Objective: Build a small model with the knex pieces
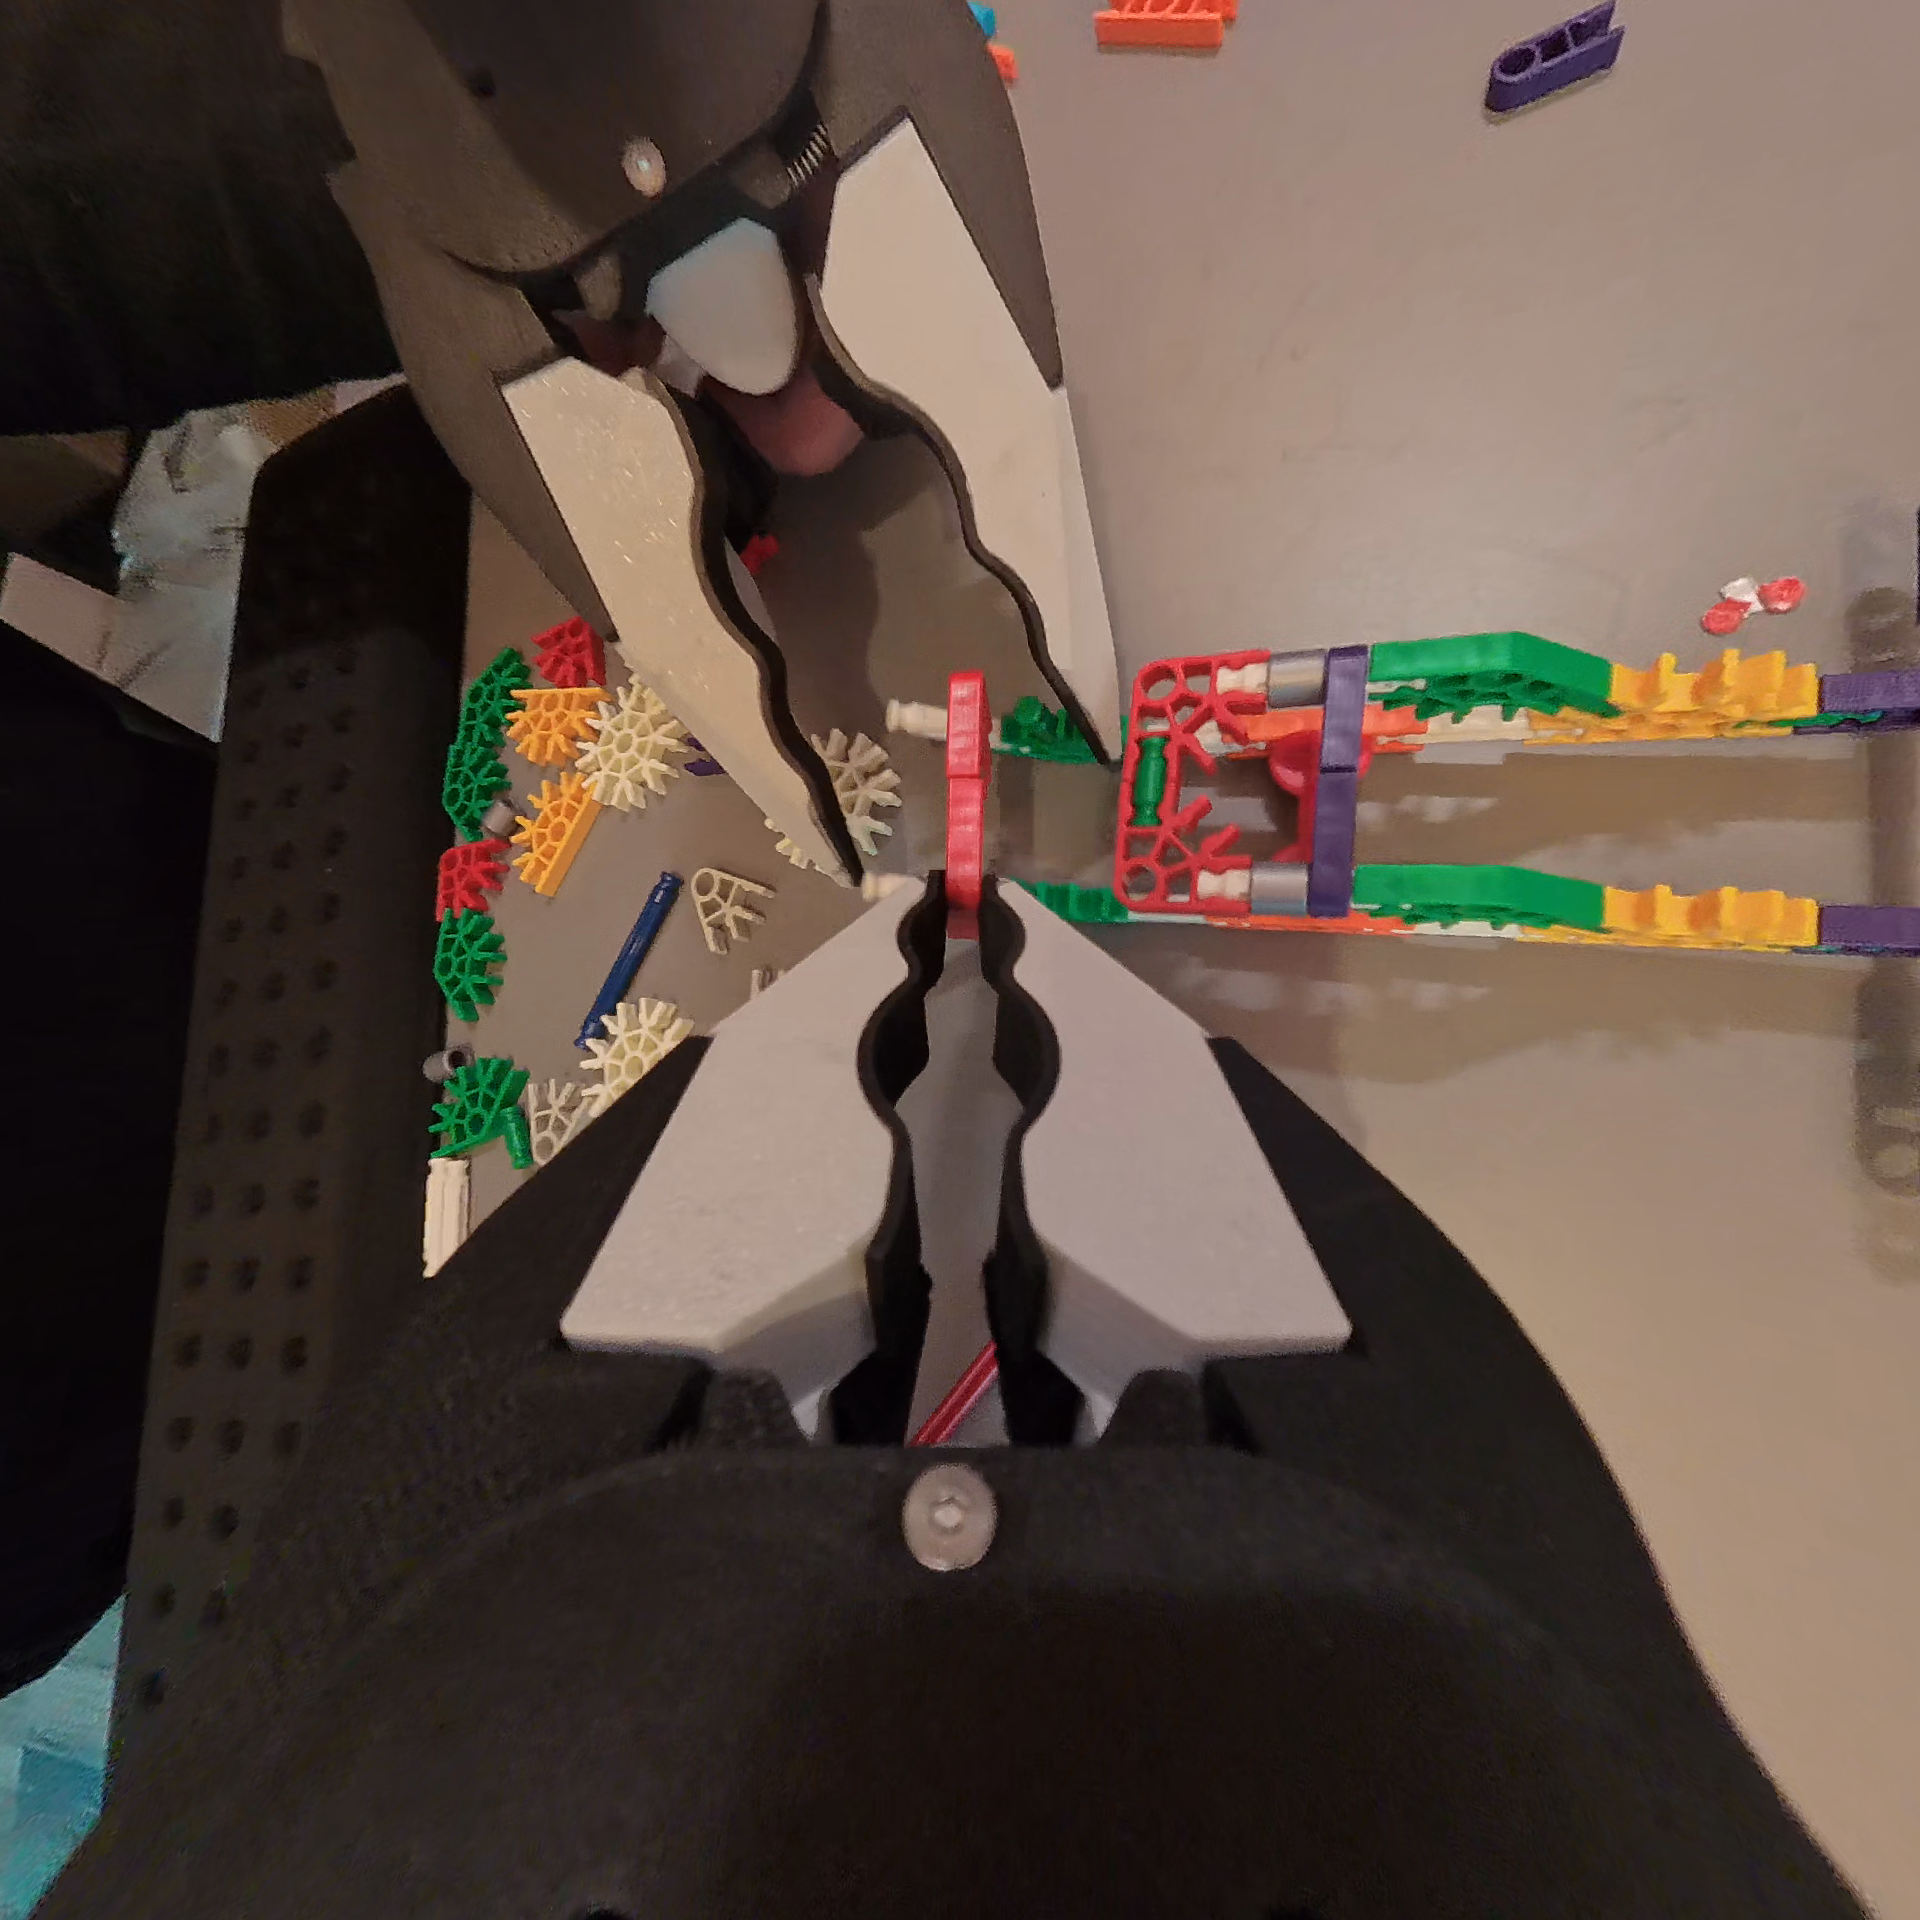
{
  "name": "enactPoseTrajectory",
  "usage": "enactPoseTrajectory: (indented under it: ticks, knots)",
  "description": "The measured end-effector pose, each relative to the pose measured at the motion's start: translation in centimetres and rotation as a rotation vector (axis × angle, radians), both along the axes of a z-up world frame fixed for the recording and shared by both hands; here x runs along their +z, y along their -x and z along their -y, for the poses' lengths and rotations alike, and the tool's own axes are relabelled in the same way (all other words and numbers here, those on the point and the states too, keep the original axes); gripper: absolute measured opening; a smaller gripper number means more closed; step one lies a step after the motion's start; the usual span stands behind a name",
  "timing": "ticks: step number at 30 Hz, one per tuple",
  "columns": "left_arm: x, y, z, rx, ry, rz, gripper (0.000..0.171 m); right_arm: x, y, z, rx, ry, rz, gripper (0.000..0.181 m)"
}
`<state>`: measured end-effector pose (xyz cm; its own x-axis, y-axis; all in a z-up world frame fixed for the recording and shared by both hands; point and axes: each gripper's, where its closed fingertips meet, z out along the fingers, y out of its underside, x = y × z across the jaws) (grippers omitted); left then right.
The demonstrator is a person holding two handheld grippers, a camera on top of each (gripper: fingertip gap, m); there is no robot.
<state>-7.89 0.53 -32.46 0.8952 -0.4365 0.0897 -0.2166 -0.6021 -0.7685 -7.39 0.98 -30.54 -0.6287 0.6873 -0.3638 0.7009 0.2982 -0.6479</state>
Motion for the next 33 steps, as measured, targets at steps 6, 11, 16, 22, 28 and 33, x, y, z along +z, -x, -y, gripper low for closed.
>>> enactPoseTrajectory:
  ticks: [6,11,16,22,28,33]
  knots:
    - [0.8,1.0,0.4,0.007,0.013,0.077,0.055,-0.1,0.6,-0.2,-0.093,0.005,-0.062,0.003]
    - [1.3,0.8,0.4,-0.004,0.041,0.164,0.057,0.6,0.7,0.6,-0.135,0.067,-0.072,0.003]
    - [0.9,0.7,0.5,0.019,0.038,0.177,0.065,0.4,1.6,0.5,-0.222,0.093,-0.085,0.003]
    - [2.7,2.0,0.7,0.064,-0.017,0.293,0.070,0.1,1.9,0.3,-0.265,0.079,-0.081,0.003]
    - [3.5,5.0,1.6,0.060,-0.023,0.265,0.038,1.1,2.1,0.5,-0.273,0.069,-0.091,0.003]
    - [2.0,4.4,1.4,-0.062,0.053,0.230,0.031,0.7,2.3,0.5,-0.307,0.060,-0.050,0.003]
